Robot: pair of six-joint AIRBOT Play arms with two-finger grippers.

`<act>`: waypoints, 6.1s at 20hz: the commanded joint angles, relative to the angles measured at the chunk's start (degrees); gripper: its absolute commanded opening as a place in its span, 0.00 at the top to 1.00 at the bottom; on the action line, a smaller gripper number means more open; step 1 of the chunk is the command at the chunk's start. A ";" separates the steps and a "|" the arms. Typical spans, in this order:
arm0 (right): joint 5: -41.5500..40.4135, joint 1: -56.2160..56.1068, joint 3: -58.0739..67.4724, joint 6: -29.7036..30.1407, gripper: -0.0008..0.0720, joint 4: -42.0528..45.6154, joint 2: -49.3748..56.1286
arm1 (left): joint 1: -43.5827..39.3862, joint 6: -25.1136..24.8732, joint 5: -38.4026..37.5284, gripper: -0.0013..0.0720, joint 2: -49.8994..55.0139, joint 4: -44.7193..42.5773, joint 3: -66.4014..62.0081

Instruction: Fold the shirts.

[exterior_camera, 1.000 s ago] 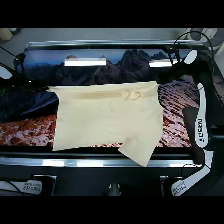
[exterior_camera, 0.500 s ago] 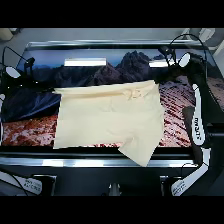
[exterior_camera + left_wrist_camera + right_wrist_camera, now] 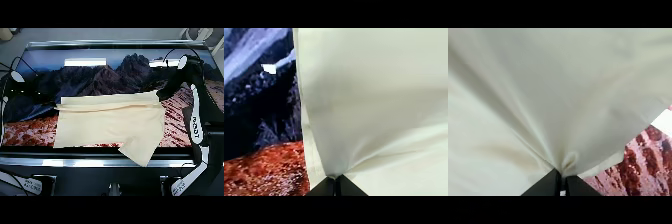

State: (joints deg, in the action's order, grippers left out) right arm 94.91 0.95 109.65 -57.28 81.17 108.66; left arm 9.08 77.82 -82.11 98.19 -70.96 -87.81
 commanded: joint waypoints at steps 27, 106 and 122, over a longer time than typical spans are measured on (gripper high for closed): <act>-3.58 9.60 -35.95 -2.84 0.32 4.15 -25.09 | 7.23 0.35 4.48 0.36 -30.97 -2.58 45.77; -39.10 12.13 -40.00 7.39 0.00 -25.83 -17.59 | 3.67 -1.79 25.31 0.08 -10.45 24.04 17.55; -28.22 20.65 -40.00 4.63 0.00 -42.58 -7.37 | -1.46 -2.84 24.59 0.10 -27.65 24.04 16.24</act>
State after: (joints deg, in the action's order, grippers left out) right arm 65.41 22.06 69.65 -52.80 41.19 99.68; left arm 8.91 75.00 -57.63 71.40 -46.89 -71.50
